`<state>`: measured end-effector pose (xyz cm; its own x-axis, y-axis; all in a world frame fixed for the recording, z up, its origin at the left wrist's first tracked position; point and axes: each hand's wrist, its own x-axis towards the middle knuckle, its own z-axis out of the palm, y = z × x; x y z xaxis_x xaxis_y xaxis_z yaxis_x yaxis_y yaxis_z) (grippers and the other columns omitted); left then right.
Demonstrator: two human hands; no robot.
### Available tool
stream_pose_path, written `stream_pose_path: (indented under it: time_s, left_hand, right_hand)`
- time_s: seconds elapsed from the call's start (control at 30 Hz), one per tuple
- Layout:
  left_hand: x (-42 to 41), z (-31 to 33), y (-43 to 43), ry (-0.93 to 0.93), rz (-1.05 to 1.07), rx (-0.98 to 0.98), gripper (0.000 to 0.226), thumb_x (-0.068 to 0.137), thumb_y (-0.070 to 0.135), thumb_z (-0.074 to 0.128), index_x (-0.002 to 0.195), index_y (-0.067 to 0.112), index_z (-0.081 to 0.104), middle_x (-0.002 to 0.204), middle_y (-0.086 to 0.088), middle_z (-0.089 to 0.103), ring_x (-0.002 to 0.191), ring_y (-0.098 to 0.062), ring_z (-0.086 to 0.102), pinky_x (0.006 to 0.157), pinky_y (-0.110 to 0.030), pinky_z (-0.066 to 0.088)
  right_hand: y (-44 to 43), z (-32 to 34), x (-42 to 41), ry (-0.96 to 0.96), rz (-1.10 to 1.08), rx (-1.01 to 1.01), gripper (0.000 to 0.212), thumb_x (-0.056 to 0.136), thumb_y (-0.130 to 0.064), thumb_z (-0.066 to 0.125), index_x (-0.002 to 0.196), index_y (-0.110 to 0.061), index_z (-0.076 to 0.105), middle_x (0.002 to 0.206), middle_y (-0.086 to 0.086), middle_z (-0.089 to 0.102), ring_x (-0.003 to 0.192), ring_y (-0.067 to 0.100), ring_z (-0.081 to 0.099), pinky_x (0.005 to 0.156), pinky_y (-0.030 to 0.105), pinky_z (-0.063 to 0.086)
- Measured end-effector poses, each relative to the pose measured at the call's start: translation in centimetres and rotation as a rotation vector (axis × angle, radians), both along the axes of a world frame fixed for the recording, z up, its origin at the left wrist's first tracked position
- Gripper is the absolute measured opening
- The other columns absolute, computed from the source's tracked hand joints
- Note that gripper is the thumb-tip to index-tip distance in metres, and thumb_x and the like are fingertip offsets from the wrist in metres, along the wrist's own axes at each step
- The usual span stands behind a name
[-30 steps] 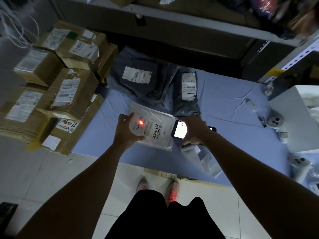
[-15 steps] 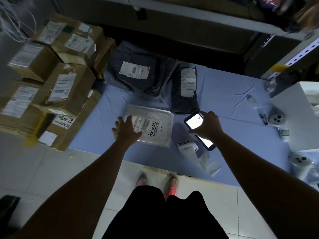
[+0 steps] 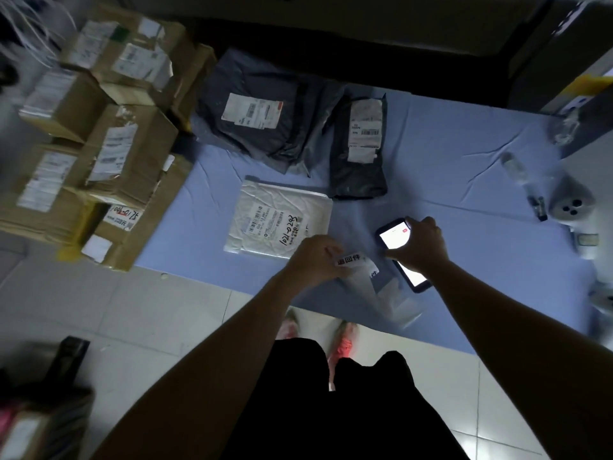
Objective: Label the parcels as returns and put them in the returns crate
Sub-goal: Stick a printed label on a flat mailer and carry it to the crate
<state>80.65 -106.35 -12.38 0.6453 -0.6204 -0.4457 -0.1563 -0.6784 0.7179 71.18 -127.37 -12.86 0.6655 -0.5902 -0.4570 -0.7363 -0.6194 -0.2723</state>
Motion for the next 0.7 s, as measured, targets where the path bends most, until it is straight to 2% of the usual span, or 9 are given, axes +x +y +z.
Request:
stream_pose_path:
  time_s: [0.07, 0.2, 0.27, 0.37, 0.43, 0.47, 0.53, 0.6, 0.7]
  left_hand:
    - [-0.5, 0.1, -0.1, 0.013, -0.057, 0.003, 0.055, 0.06, 0.024, 0.095, 0.109, 0.012, 0.073, 0.107, -0.002, 0.071, 0.096, -0.014, 0.066, 0.083, -0.023, 0.05]
    - [-1.1, -0.3, -0.7, -0.025, -0.07, 0.001, 0.059, 0.054, 0.021, 0.097, 0.107, 0.015, 0.074, 0.105, -0.002, 0.07, 0.096, -0.017, 0.066, 0.086, -0.031, 0.054]
    - [-1.4, -0.7, -1.3, -0.036, -0.056, 0.001, 0.055, 0.053, 0.021, 0.098, 0.103, 0.016, 0.075, 0.098, 0.003, 0.069, 0.09, -0.015, 0.067, 0.082, -0.031, 0.055]
    - [-1.5, -0.8, -1.9, -0.03, -0.016, -0.046, 0.041, 0.064, 0.019, 0.093, 0.1, 0.012, 0.076, 0.088, 0.006, 0.068, 0.083, -0.013, 0.067, 0.077, -0.027, 0.053]
    - [-1.4, -0.5, -2.3, -0.038, 0.005, -0.072, 0.031, 0.071, 0.018, 0.089, 0.098, 0.01, 0.077, 0.087, 0.004, 0.069, 0.083, -0.012, 0.066, 0.075, -0.023, 0.049]
    - [-1.3, -0.5, -2.5, -0.047, 0.017, -0.074, 0.027, 0.074, 0.02, 0.087, 0.096, 0.009, 0.077, 0.088, 0.002, 0.07, 0.083, -0.013, 0.066, 0.075, -0.024, 0.049]
    - [-1.1, -0.7, -2.9, -0.064, 0.051, -0.065, 0.021, 0.078, 0.024, 0.084, 0.09, 0.009, 0.076, 0.088, -0.002, 0.073, 0.081, -0.016, 0.068, 0.073, -0.027, 0.05]
    - [-0.9, -1.0, -3.1, -0.067, 0.086, -0.061, 0.02, 0.078, 0.026, 0.083, 0.086, 0.009, 0.077, 0.082, -0.003, 0.074, 0.075, -0.015, 0.069, 0.066, -0.026, 0.051]
    - [-0.7, -1.2, -3.1, -0.048, 0.104, -0.079, 0.018, 0.079, 0.027, 0.083, 0.086, 0.012, 0.079, 0.074, 0.0, 0.073, 0.065, -0.01, 0.067, 0.06, -0.02, 0.047]
  right_hand:
    - [0.0, -0.4, -0.1, -0.02, 0.017, -0.012, 0.091, 0.065, -0.053, 0.086, 0.138, -0.014, 0.049, 0.128, 0.015, 0.046, 0.117, 0.036, 0.048, 0.086, 0.043, 0.05]
    - [0.1, -0.7, -0.3, -0.041, 0.069, -0.067, 0.082, 0.067, -0.054, 0.083, 0.132, -0.016, 0.05, 0.121, 0.012, 0.048, 0.111, 0.033, 0.052, 0.082, 0.041, 0.049]
    - [-0.1, -0.6, -0.3, -0.012, 0.11, -0.135, 0.084, 0.07, -0.06, 0.078, 0.135, -0.017, 0.048, 0.12, 0.01, 0.051, 0.109, 0.031, 0.054, 0.084, 0.04, 0.047]
    - [-0.1, -0.4, -0.1, 0.043, 0.158, -0.208, 0.086, 0.074, -0.069, 0.07, 0.137, -0.015, 0.045, 0.121, 0.01, 0.052, 0.11, 0.03, 0.053, 0.087, 0.04, 0.045]
    - [0.1, -0.1, 0.0, -0.038, 0.159, -0.227, 0.072, 0.082, -0.066, 0.062, 0.13, -0.013, 0.051, 0.12, 0.011, 0.052, 0.11, 0.031, 0.051, 0.087, 0.04, 0.044]
    - [0.3, 0.2, 0.1, -0.13, 0.126, -0.178, 0.059, 0.087, -0.06, 0.06, 0.122, -0.013, 0.058, 0.117, 0.011, 0.054, 0.108, 0.03, 0.053, 0.087, 0.041, 0.045]
    - [0.6, 0.7, 0.5, -0.28, 0.043, 0.045, 0.039, 0.093, -0.046, 0.057, 0.105, -0.011, 0.068, 0.108, 0.01, 0.062, 0.101, 0.028, 0.059, 0.086, 0.038, 0.049]
    - [0.8, 1.1, 0.8, -0.263, 0.111, 0.237, 0.035, 0.095, -0.041, 0.057, 0.099, -0.008, 0.07, 0.098, 0.008, 0.069, 0.092, 0.024, 0.064, 0.08, 0.027, 0.046]
    - [1.2, 1.4, 0.7, -0.315, 0.135, 0.33, 0.03, 0.085, -0.035, 0.074, 0.1, -0.009, 0.071, 0.091, 0.0, 0.071, 0.079, 0.01, 0.06, 0.062, 0.006, 0.037]
